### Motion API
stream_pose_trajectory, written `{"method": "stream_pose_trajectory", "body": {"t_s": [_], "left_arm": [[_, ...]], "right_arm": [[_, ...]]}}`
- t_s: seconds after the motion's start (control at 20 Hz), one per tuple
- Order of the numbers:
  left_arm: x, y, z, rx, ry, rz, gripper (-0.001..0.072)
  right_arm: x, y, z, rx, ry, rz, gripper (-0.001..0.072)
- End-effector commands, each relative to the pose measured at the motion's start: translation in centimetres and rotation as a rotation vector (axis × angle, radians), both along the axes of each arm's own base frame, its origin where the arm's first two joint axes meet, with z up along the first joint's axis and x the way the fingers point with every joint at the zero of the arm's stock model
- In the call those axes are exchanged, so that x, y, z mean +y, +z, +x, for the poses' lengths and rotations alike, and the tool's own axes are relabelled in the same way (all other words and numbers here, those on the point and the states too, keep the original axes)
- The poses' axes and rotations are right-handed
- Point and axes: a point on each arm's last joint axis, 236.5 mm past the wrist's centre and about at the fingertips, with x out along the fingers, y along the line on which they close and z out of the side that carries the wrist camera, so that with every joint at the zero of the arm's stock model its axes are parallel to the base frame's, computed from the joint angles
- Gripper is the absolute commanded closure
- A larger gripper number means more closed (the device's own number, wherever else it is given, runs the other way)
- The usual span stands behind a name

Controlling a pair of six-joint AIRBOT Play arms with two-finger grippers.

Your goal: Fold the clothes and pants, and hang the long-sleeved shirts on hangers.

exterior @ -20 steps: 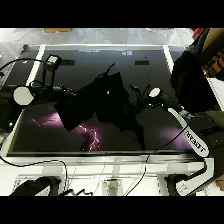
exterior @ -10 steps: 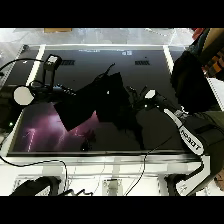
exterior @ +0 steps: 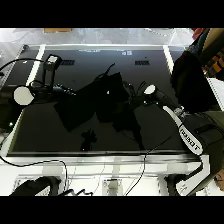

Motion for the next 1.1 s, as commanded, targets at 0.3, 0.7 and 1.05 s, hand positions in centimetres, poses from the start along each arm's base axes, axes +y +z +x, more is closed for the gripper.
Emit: {"method": "stream_pose_trajectory", "body": {"t_s": [0.3, 0.7, 1.05], "left_arm": [[0.0, 0.0, 0.0, 0.0, 0.001, 0.0, 0.0474], [0.0, 0.0, 0.0, 0.0, 0.001, 0.0, 0.0474], [0.0, 0.0, 0.0, 0.0, 0.0, 0.0, 0.0474]], "right_arm": [[-4.0, -2.2, 3.4, -0.133, -0.038, -0.155, 0.0275], [-4.1, -2.7, 3.8, -0.136, -0.055, -0.165, 0.0268], [-1.5, -2.1, 0.4, -0.071, 0.085, -0.05, 0.0268]]}}
